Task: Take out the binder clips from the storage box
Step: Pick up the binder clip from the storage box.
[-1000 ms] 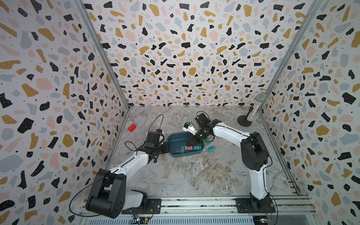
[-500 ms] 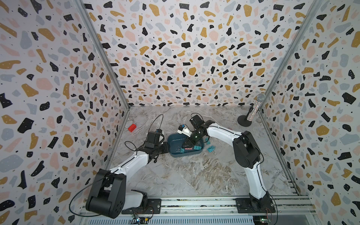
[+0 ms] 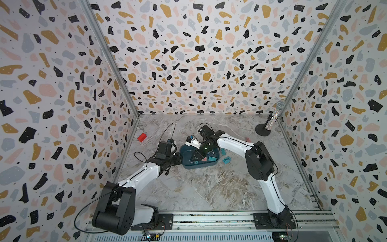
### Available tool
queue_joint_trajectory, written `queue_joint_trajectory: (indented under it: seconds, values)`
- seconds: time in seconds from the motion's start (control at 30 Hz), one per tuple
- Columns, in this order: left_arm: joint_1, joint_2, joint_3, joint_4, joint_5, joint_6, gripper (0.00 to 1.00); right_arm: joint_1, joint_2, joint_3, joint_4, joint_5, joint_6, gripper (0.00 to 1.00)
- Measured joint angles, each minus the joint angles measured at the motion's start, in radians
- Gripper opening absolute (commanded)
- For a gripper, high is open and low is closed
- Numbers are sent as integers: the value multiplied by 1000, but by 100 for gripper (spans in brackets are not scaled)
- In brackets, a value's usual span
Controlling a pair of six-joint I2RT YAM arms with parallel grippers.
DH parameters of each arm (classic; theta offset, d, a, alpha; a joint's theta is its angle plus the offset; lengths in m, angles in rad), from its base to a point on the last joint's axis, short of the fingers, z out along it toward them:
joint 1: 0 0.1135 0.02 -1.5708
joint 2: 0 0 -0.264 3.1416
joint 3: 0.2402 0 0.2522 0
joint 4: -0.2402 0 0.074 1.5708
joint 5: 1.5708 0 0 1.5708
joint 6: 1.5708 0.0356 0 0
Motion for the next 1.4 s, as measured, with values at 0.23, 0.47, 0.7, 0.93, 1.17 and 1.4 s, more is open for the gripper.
queue_joint_trajectory:
  seconds: [0.23,0.47,0.7,0.93,1.17,1.4]
  values:
    - [0,-4,0,0,0,0,24,8,21,1,0,37,-5,52]
    - [0,-5,0,0,0,0,24,15,28,11,0,55,-7,52]
    - [0,-11,0,0,1,0,24,19,55,34,10,51,-3,46]
    - [0,-15,0,0,4,0,24,19,69,35,19,52,8,34]
    - [0,-16,0,0,4,0,24,19,69,34,34,61,31,23]
    - [0,-19,0,0,4,0,24,19,69,35,55,69,61,16]
